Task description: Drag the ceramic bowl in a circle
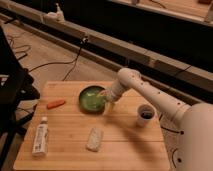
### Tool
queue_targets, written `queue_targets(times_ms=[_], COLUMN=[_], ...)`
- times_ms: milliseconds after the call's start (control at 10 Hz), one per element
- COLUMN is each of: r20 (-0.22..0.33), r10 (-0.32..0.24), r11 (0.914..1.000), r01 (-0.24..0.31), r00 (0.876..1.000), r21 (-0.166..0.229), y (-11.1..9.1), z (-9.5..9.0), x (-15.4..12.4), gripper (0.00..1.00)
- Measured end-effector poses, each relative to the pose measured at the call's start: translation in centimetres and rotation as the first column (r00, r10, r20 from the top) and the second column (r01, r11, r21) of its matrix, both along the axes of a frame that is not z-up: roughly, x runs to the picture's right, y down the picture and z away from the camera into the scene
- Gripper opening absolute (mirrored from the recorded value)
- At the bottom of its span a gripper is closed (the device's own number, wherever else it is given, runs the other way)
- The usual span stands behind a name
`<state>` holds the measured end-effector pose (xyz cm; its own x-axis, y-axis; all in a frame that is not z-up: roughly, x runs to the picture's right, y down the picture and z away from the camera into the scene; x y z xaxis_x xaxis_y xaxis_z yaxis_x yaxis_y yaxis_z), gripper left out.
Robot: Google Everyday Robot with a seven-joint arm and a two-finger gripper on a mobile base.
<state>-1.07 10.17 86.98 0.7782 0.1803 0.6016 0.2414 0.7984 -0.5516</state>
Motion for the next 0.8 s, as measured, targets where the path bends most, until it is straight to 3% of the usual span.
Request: queue_targets(times_ms=[200, 300, 500, 800], r20=[0.016, 0.039, 0.066, 0.057], r10=[0.027, 0.036, 0.063, 0.078], r11=[0.9992, 0.9984, 0.9956, 0.9931], r01=[-0.027, -0.035, -0.058, -0.072], r00=[0.999, 0.999, 0.996, 0.995], r21=[-0.029, -0.044, -0.073, -0.093], y=[0.5, 1.0, 2.1, 3.1], z=[1.3, 2.1, 3.3, 4.2], x=[-1.1, -2.3, -2.9, -2.1], gripper=[0.74, 0.70, 0.48, 0.19])
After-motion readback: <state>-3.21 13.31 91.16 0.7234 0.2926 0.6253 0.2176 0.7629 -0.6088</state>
